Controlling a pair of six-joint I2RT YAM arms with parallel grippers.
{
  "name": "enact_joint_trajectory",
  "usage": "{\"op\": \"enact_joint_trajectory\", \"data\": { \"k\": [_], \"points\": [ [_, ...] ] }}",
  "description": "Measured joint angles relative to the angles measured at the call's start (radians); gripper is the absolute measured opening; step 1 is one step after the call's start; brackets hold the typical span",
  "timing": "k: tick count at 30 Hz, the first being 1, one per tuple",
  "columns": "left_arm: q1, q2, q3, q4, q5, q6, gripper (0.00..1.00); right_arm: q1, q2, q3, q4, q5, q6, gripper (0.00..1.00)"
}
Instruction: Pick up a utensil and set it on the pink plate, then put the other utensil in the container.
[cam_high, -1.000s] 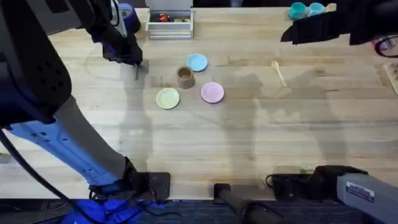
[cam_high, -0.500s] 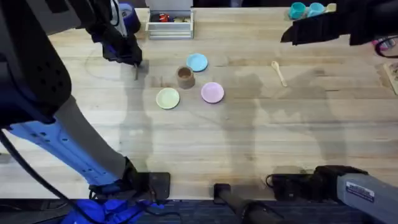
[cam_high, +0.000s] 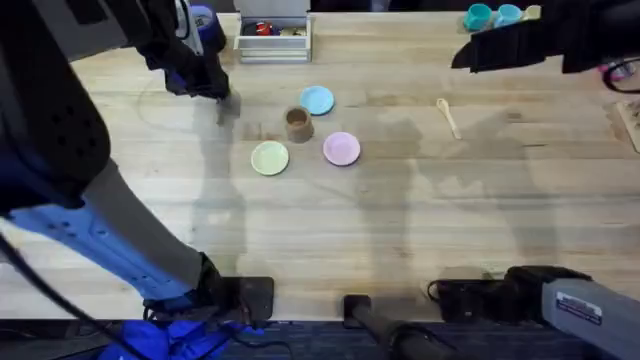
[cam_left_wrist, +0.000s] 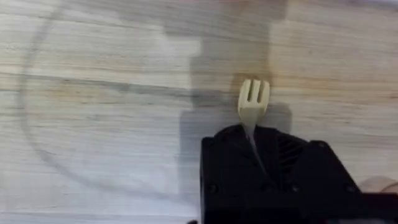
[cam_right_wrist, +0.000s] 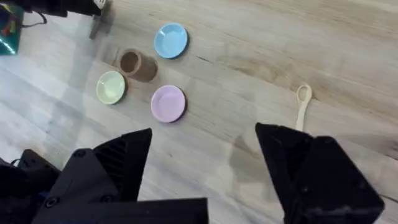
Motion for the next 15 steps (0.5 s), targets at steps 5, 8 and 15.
{"op": "enact_joint_trajectory", "data": {
  "k": [5,8,15],
  "points": [
    [-0.004,-0.11,-0.006,0.01,0.031,0.0,0.043,0.0,0.0,0.0,0.0,0.0,0.0,0.996],
    [-0.017,-0.19,-0.006,0.026,0.052,0.0,0.043,0.0,0.0,0.0,0.0,0.0,0.0,0.997],
    [-0.081,-0.313,-0.006,0.038,0.077,0.0,0.043,0.0,0.0,0.0,0.0,0.0,0.0,0.996]
  ]
}}
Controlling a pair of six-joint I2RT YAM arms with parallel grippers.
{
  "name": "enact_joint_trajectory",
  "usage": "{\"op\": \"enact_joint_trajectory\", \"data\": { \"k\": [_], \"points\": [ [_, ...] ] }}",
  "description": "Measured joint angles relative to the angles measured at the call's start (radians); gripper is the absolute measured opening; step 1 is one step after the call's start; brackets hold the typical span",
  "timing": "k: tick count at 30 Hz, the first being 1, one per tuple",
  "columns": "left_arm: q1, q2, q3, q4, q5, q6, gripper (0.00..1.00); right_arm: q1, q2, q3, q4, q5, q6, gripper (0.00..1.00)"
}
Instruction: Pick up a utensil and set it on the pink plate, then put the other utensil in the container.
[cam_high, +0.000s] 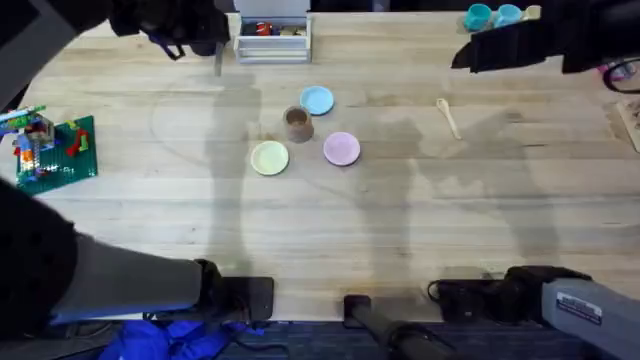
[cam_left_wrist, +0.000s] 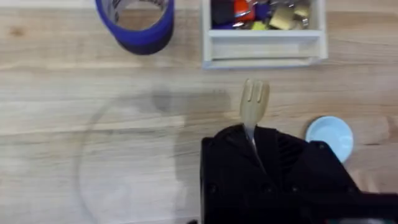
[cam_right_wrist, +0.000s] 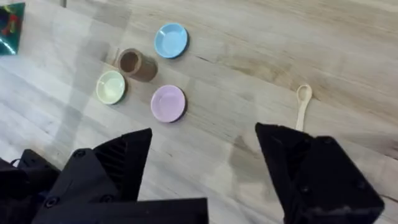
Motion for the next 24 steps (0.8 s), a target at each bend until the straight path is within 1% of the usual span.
{"op": "enact_joint_trajectory", "data": {
  "k": [3,7,11,14,18,22,24],
  "points": [
    [-0.027,-0.028,0.0,-0.013,0.001,-0.002,0.043,0.0,0.0,0.0,0.0,0.0,0.0,0.996],
    [-0.045,-0.057,-0.01,-0.047,0.001,-0.011,0.043,0.0,0.0,0.0,0.0,0.0,0.0,0.996],
    [-0.063,-0.111,-0.05,-0.048,0.0,-0.015,0.043,0.0,0.0,0.0,0.0,0.0,0.0,0.996],
    [-0.085,-0.17,-0.089,-0.039,0.001,-0.018,0.043,0.0,0.0,0.0,0.0,0.0,0.0,0.996],
    [-0.114,-0.245,-0.143,0.015,0.001,-0.03,0.043,0.0,0.0,0.0,0.0,0.0,0.0,0.997],
    [-0.152,-0.315,-0.235,0.116,0.001,-0.053,0.043,0.0,0.0,0.0,0.0,0.0,0.0,0.997],
    [-0.179,-0.336,-0.277,0.171,0.001,-0.063,0.043,0.0,0.0,0.0,0.0,0.0,0.0,0.997]
  ]
}}
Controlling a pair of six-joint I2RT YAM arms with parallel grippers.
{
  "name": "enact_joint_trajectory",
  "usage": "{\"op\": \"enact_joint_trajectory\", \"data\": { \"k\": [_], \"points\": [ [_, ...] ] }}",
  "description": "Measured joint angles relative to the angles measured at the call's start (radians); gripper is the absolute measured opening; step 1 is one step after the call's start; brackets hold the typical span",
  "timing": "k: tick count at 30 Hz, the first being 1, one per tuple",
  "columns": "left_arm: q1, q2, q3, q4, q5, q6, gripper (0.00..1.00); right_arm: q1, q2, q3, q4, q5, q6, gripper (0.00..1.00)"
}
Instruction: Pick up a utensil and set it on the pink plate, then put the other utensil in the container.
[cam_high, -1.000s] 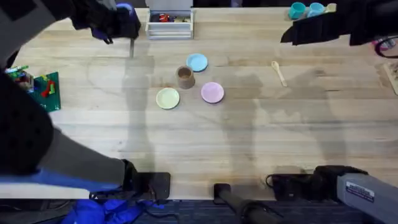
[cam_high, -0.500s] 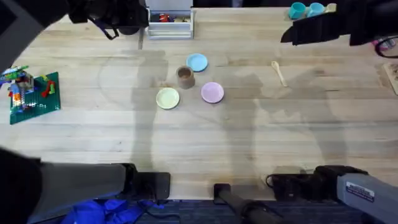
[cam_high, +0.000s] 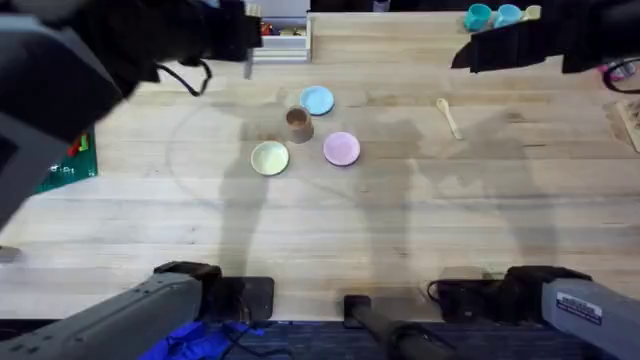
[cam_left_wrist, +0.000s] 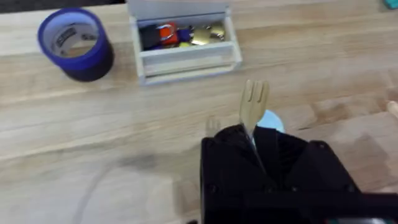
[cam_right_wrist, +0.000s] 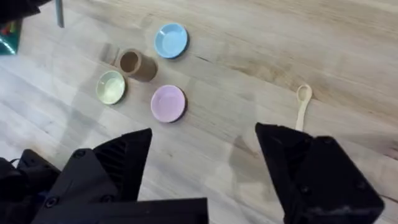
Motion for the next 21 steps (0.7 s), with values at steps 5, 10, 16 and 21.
{"op": "enact_joint_trajectory", "data": {
  "k": [5,10,16,21],
  "points": [
    [-0.085,-0.028,-0.073,0.102,0.004,-0.035,0.043,0.0,0.0,0.0,0.0,0.0,0.0,0.996],
    [-0.153,-0.03,-0.1,0.133,0.006,-0.063,0.042,0.0,0.0,0.0,0.0,0.0,0.0,0.996],
    [-0.205,-0.03,-0.104,0.136,0.024,-0.142,0.042,0.0,0.0,0.0,0.0,0.0,0.0,0.996],
    [-0.251,-0.024,-0.104,0.128,0.036,-0.187,0.042,0.0,0.0,0.0,0.0,0.0,0.0,0.996]
  ]
}}
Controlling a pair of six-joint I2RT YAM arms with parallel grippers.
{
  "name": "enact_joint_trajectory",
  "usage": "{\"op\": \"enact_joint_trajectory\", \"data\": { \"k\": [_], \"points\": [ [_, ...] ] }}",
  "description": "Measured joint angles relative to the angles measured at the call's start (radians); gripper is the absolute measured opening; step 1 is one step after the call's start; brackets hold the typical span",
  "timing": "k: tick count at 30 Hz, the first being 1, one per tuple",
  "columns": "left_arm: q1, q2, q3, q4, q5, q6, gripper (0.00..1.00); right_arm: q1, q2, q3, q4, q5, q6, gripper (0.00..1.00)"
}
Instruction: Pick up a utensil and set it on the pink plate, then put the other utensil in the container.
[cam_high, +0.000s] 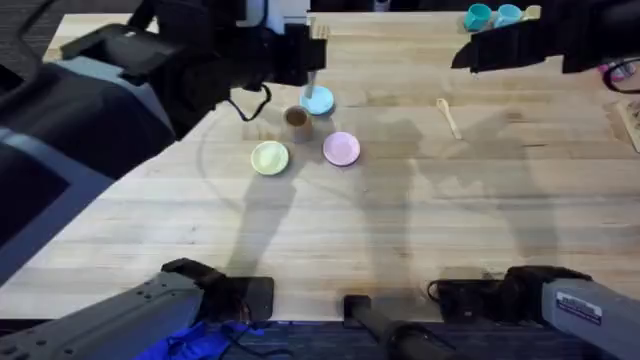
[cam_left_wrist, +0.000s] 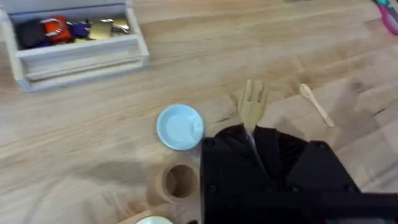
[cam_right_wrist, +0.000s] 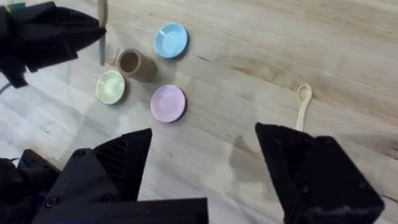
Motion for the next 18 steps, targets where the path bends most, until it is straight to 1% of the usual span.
{"op": "enact_joint_trajectory", "data": {
  "k": [5,9,11,18],
  "points": [
    [-0.037,0.039,0.0,-0.002,0.023,-0.034,0.042,0.0,0.0,0.0,0.0,0.0,0.0,0.996],
    [-0.057,0.065,0.0,-0.002,0.034,-0.078,0.042,0.0,0.0,0.0,0.0,0.0,0.0,0.996],
    [-0.068,0.078,0.0,-0.002,0.038,-0.102,0.042,0.0,0.0,0.0,0.0,0.0,0.0,0.996],
    [-0.114,0.144,0.0,-0.022,0.038,-0.153,0.042,0.0,0.0,0.0,0.0,0.0,0.0,0.996]
  ]
}}
